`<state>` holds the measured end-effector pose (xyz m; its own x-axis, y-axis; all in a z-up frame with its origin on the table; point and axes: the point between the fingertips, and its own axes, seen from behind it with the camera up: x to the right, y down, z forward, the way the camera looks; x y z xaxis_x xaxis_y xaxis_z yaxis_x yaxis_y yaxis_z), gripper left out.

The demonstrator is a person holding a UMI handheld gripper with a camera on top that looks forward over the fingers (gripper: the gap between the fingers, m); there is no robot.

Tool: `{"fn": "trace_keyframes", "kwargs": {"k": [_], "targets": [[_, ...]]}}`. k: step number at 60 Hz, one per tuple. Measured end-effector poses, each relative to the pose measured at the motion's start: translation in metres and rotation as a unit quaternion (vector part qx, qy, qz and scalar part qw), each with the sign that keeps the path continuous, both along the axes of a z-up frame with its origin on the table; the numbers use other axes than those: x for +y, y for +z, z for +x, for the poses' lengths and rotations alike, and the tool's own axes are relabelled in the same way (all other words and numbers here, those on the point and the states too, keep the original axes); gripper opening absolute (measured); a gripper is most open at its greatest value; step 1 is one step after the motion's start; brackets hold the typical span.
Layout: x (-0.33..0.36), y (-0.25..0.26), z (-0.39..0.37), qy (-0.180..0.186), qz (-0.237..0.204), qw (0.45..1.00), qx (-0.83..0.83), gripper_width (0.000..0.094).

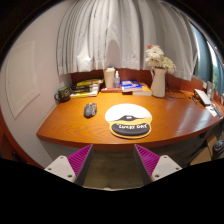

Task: Arrange mouse

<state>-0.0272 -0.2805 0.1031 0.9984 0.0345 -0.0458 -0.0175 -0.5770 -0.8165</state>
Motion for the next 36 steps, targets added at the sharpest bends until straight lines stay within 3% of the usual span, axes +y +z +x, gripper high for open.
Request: {"fn": "trace_keyframes", "kwargs": {"k": [3, 9, 16, 36], "targets": [[0.016, -0.059, -0.042, 0.012, -0.014, 1.0, -0.004, 0.0819], [0.042, -0.091, -0.082, 0.031, -0.037, 0.999, -0.005, 0.0819], [0.086, -0.097, -0.116, 0.048, -0.045, 0.998, -0.007, 0.0826], [0.24, -0.104, -0.164, 0.04, -0.036, 0.998, -0.016, 0.0828]]}}
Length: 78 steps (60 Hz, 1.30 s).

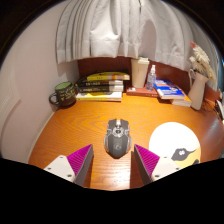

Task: Arrange mouse

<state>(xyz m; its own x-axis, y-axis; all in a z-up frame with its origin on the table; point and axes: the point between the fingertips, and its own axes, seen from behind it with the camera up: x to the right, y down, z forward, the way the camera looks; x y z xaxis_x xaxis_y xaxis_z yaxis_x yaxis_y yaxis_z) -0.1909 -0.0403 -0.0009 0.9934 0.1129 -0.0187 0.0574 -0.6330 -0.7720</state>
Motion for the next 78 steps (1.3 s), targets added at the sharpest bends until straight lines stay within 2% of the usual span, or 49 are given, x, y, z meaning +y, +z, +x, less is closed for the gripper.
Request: {"fn": "trace_keyframes", "kwargs": {"k": [11, 15, 19, 28, 30, 31, 40, 47, 51, 59, 69, 73, 78], "targets": [[0.048, -0.017, 0.0, -0.02, -0.022, 0.999, -0.012, 0.0799], [0.056, -0.015, 0.003, -0.029, -0.022, 0.999, -0.013, 0.0742], [0.06, -0.017, 0.008, -0.044, -0.027, 0.999, -0.011, 0.064], [0.066, -0.016, 0.011, -0.062, -0.031, 0.998, 0.008, 0.057], [0.068, -0.014, 0.011, -0.06, -0.033, 0.998, 0.005, 0.0546], [0.07, -0.012, 0.01, -0.057, -0.029, 0.998, 0.005, 0.0457], [0.075, -0.014, 0.008, -0.049, -0.048, 0.998, -0.005, 0.0399], [0.076, -0.011, 0.008, -0.039, -0.064, 0.997, -0.008, 0.0399], [0.079, 0.013, 0.008, -0.024, -0.054, 0.998, -0.01, 0.0396], [0.09, 0.098, 0.023, -0.005, 0.007, 1.0, -0.013, 0.04], [0.087, 0.211, 0.083, -0.014, 0.094, 0.995, -0.008, 0.04], [0.08, 0.232, 0.114, -0.022, 0.118, 0.993, -0.008, 0.0398], [0.072, 0.234, 0.157, -0.032, 0.119, 0.992, -0.007, 0.0397]]}}
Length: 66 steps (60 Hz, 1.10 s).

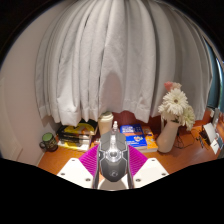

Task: Arrange mouse

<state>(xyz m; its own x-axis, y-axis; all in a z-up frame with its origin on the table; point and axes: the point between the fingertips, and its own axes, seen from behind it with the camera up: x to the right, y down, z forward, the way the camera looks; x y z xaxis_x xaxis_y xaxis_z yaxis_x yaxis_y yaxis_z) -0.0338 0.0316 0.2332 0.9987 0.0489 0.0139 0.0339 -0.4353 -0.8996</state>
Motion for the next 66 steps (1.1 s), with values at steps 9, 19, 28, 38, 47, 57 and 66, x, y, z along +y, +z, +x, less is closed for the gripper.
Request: {"fn": "trace_keyframes", "kwargs": {"k": [9, 19, 28, 38, 47, 57, 66], "targets": [[-0.02, -0.073, 0.056, -0.018, -0.059, 0.998, 0.003, 0.0394], [-0.045, -0.173, 0.071, -0.023, -0.141, 0.99, 0.018, 0.0395], [-0.06, -0.231, 0.059, -0.015, -0.189, 0.981, 0.035, 0.0395], [-0.059, -0.244, 0.056, -0.014, -0.19, 0.981, 0.025, 0.0399], [-0.057, -0.247, 0.057, -0.018, -0.187, 0.982, 0.009, 0.0487], [-0.06, -0.25, 0.044, 0.001, -0.203, 0.979, 0.001, 0.0795], [-0.071, -0.205, 0.042, -0.002, -0.182, 0.983, -0.005, 0.0853]]}}
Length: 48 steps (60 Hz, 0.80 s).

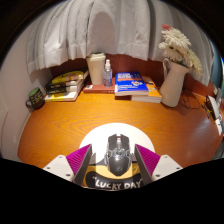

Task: Arrange mouse

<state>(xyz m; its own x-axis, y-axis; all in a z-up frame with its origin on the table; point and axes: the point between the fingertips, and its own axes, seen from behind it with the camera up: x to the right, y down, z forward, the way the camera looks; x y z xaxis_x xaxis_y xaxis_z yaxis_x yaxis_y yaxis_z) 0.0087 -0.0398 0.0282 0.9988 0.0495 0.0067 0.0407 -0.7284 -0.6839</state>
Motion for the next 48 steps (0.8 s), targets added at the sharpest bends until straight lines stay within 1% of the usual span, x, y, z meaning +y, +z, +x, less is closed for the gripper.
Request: {"fn": "trace_keyframes", "kwargs": {"k": [9, 14, 23, 31, 48], "targets": [[-0.029, 0.079, -0.001, -0.015, 0.042, 0.999, -0.001, 0.0849], [-0.05, 0.127, -0.001, -0.025, 0.075, 0.997, -0.004, 0.0851], [-0.09, 0.19, -0.01, -0.032, 0.118, 0.992, -0.003, 0.0846], [-0.124, 0.218, -0.018, -0.035, 0.135, 0.99, -0.012, 0.0848], [-0.171, 0.233, -0.049, -0.024, 0.138, 0.99, -0.016, 0.0846]]}}
